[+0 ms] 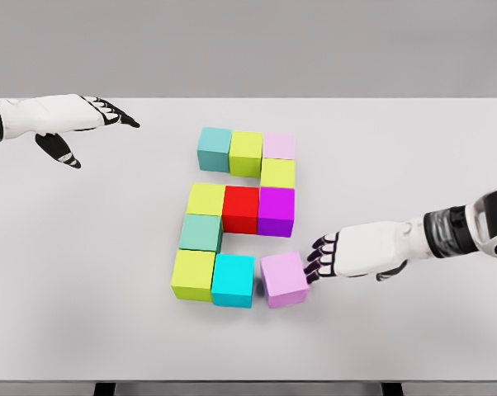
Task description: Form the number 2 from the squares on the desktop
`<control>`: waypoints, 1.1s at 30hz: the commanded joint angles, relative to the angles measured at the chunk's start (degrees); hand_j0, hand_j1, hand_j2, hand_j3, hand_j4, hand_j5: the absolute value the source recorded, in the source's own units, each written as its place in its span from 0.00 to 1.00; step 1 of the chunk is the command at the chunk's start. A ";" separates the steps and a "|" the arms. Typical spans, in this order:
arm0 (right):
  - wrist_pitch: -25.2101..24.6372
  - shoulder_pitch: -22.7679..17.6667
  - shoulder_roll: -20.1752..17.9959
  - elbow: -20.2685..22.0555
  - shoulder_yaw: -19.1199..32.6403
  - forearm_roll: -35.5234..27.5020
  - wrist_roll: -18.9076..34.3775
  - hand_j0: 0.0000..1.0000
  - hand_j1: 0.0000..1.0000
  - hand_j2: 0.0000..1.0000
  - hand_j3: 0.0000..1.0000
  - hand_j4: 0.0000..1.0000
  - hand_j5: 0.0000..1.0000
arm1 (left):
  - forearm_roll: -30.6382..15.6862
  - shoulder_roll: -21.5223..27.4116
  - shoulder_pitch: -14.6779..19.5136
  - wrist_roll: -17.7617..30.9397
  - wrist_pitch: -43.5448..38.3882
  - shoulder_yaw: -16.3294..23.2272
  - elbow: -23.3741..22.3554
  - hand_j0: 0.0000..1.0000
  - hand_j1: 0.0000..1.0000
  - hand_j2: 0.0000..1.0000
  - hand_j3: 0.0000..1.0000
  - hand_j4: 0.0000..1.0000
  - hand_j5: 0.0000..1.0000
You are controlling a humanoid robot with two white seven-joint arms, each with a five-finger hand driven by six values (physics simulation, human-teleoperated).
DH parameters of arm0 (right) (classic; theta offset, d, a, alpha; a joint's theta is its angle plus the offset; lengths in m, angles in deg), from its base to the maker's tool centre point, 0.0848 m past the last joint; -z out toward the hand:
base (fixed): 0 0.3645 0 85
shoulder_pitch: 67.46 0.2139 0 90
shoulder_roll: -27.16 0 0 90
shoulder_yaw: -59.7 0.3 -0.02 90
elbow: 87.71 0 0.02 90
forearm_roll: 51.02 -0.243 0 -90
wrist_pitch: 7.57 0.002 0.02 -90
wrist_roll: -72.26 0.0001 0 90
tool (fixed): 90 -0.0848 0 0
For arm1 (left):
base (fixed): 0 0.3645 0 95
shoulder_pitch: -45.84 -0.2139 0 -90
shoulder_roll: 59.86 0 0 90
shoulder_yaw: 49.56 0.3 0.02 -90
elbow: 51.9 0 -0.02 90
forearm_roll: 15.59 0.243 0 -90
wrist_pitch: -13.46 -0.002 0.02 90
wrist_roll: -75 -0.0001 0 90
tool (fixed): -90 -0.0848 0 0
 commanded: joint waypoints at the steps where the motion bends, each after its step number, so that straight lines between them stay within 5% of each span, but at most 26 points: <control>1: -0.12 0.00 0.53 0.01 -0.01 -0.28 -0.02 1.00 1.00 1.00 1.00 1.00 1.00 | -0.30 0.05 0.00 -0.03 -0.15 -0.06 0.00 1.00 1.00 1.00 1.00 1.00 1.00; 33: -0.12 -0.09 0.62 0.01 -0.18 -1.77 -0.02 1.00 1.00 1.00 1.00 1.00 1.00 | -0.38 -0.03 -0.09 -0.03 -0.15 -0.15 0.00 1.00 1.00 1.00 1.00 1.00 1.00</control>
